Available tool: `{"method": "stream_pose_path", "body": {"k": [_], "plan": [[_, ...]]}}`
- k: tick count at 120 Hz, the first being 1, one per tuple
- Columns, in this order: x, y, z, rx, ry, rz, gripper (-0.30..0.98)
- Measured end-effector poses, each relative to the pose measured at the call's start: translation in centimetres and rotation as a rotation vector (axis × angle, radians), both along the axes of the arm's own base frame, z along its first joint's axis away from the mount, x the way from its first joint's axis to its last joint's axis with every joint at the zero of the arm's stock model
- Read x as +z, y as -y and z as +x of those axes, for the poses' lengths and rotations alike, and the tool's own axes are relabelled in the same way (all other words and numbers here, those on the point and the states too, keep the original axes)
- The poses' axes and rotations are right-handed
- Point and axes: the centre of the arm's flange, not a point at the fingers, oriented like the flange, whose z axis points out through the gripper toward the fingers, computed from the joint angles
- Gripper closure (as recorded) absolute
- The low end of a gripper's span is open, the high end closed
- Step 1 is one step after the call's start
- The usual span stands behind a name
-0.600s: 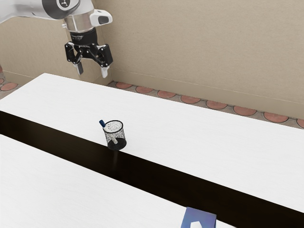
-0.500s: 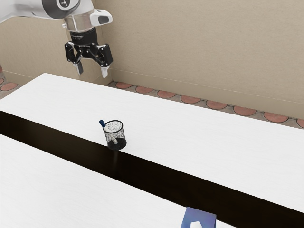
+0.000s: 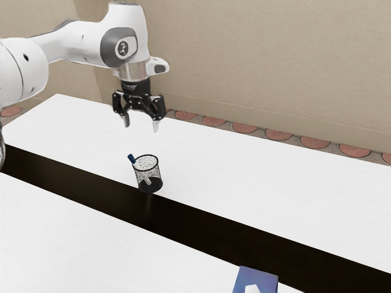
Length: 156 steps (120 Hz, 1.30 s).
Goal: Take the marker out of the pen holder and place it to the left of the pen holder.
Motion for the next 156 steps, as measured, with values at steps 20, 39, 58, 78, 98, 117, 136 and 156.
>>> {"method": "stream_pose_path", "body": {"k": [20, 39, 58, 78, 98, 117, 136, 156], "plan": [[-1.4, -0.6, 0.4, 0.017, 0.022, -0.008, 0.0], [-7.3, -1.5, -3.3, 0.053, 0.003, -0.037, 0.0], [-6.9, -3.6, -5.6, 0.12, 0.108, -0.071, 0.0], [-6.7, -6.6, -5.6, 0.197, 0.17, -0.123, 0.0], [-9.2, -7.1, -5.8, 0.148, 0.199, -0.124, 0.0], [-11.2, -7.8, -5.2, 0.106, 0.204, -0.113, 0.0], [-12.6, -8.3, -3.8, 0.065, 0.228, -0.102, 0.0], [-13.4, -9.0, -2.3, 0.04, 0.238, -0.102, 0.01]]}}
